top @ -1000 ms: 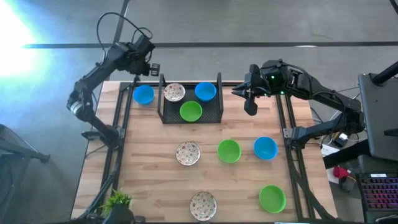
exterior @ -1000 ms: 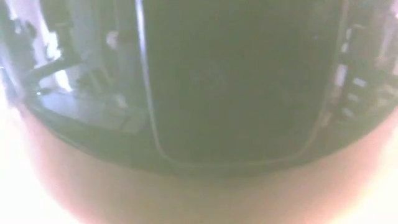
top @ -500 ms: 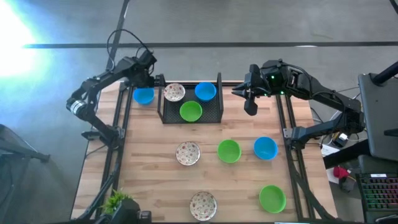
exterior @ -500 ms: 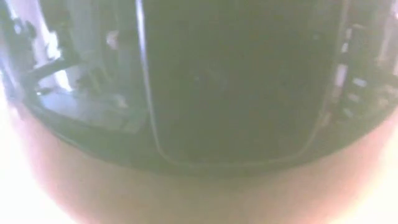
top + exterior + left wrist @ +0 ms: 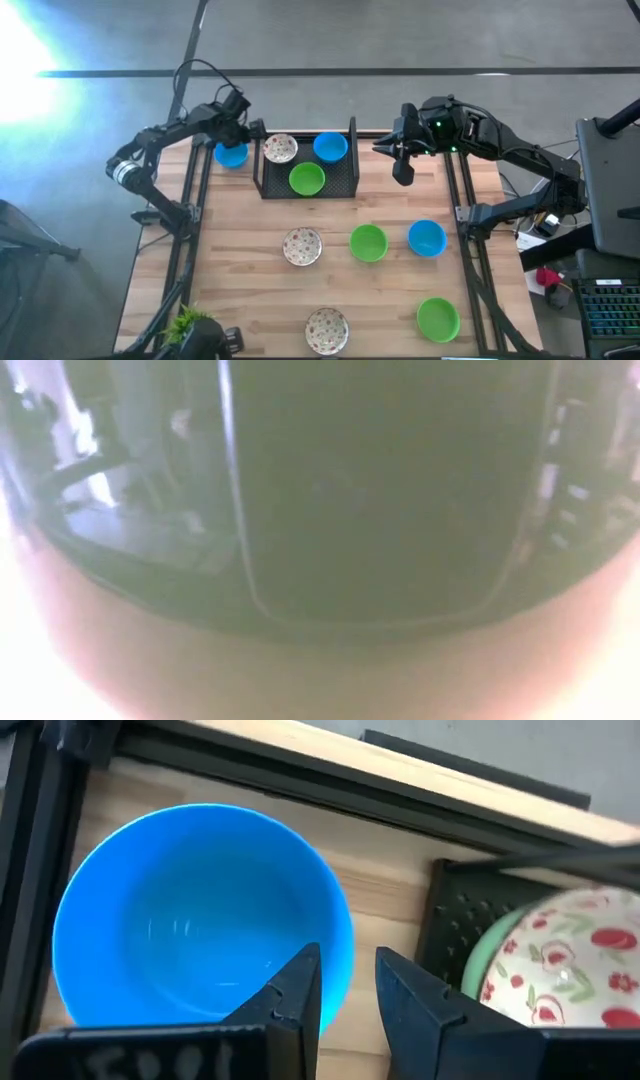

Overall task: Pick & Place Mini bowls
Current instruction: Stack the top blue bowl on top of the blue bowl on the shelf

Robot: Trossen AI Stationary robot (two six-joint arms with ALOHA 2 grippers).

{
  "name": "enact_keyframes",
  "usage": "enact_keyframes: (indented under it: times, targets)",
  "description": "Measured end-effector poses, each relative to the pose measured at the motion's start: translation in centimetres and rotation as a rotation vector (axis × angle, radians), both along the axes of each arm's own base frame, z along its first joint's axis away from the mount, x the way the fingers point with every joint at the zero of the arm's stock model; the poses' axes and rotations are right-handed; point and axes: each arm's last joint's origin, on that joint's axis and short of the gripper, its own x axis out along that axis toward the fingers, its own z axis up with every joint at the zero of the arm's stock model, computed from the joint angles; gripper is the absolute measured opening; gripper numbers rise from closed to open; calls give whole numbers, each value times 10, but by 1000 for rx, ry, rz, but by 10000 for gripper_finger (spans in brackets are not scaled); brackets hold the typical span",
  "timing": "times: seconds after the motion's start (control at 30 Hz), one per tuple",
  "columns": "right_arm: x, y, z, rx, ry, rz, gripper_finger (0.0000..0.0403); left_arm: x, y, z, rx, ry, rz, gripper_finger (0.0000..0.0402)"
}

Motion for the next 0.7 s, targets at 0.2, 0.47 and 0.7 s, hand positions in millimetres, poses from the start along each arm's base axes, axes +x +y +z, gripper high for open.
enact_keyframes:
  times: [0.2, 0.47, 0.7]
  targets:
    - [0, 0, 0, 3, -1, -2, 57, -9, 5, -1, -17, -44, 151, 90]
    - [0, 0, 0, 0, 0, 0, 57, -17, 15, 1, 27, -106, 271, 90]
    - [0, 0, 0, 0, 1, 1, 57, -15, 20, -5, 31, -105, 298, 90]
